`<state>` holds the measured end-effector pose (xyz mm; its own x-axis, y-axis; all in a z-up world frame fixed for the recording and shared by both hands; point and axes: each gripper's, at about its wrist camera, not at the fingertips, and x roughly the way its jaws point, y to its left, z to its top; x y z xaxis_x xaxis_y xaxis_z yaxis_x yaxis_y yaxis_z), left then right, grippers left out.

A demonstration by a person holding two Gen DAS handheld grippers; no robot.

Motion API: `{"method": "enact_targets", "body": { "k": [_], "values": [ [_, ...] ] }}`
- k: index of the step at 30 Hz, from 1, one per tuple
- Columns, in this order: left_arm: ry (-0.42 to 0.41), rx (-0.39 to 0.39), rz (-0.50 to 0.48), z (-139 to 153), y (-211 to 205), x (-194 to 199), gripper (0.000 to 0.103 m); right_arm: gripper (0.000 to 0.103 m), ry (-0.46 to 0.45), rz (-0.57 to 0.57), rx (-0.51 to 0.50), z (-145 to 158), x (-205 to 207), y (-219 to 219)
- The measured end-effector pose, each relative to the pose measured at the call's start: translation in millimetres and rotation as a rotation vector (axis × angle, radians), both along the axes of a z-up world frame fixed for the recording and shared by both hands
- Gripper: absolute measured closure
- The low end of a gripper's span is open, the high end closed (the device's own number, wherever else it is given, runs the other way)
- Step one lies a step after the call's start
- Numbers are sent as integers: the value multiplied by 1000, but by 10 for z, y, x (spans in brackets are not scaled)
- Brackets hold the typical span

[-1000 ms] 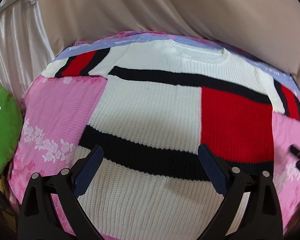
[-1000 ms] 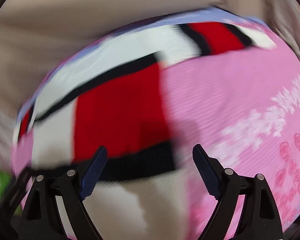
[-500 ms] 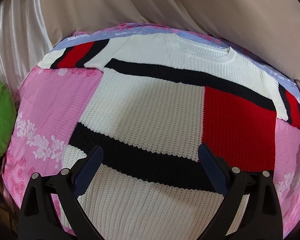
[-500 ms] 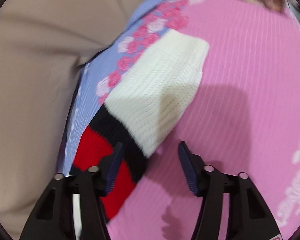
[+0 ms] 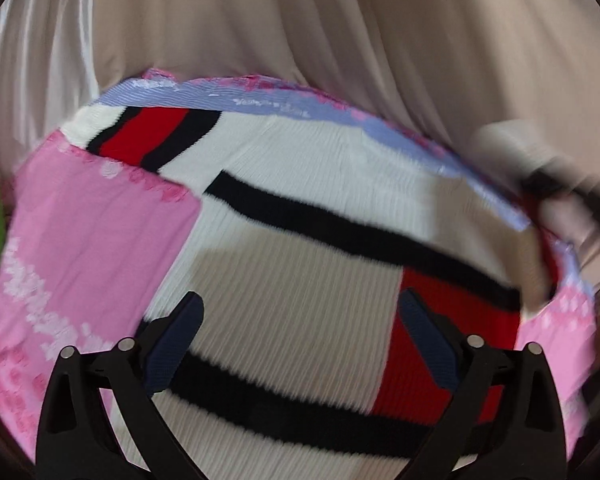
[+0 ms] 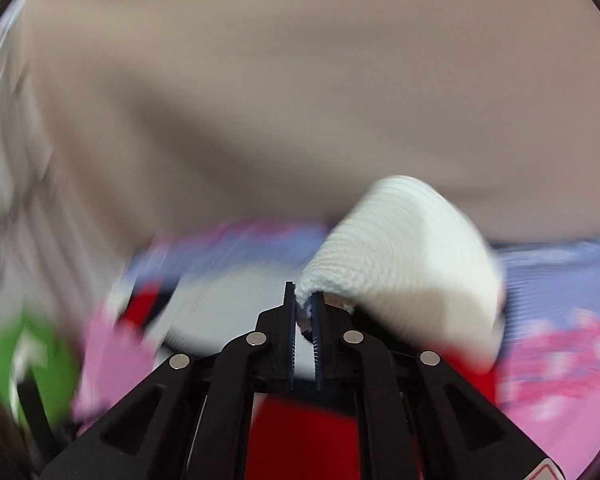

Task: Fold small clothes
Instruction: 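Grasp the red-striped sleeve cuff with the right gripper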

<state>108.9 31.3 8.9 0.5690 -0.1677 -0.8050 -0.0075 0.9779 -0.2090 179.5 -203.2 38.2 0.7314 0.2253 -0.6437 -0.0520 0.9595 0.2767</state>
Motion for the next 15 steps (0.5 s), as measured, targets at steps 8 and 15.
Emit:
{"method": "enact_targets", "body": {
  "k": [8, 15],
  "values": [
    [137, -124, -17, -473, -71, 870, 5, 66, 231, -234, -13, -869, -530, -269],
    [246, -209, 99, -922, -60, 1305, 25, 49, 331, -491, -128, -1131, -709, -1037]
  ]
}}
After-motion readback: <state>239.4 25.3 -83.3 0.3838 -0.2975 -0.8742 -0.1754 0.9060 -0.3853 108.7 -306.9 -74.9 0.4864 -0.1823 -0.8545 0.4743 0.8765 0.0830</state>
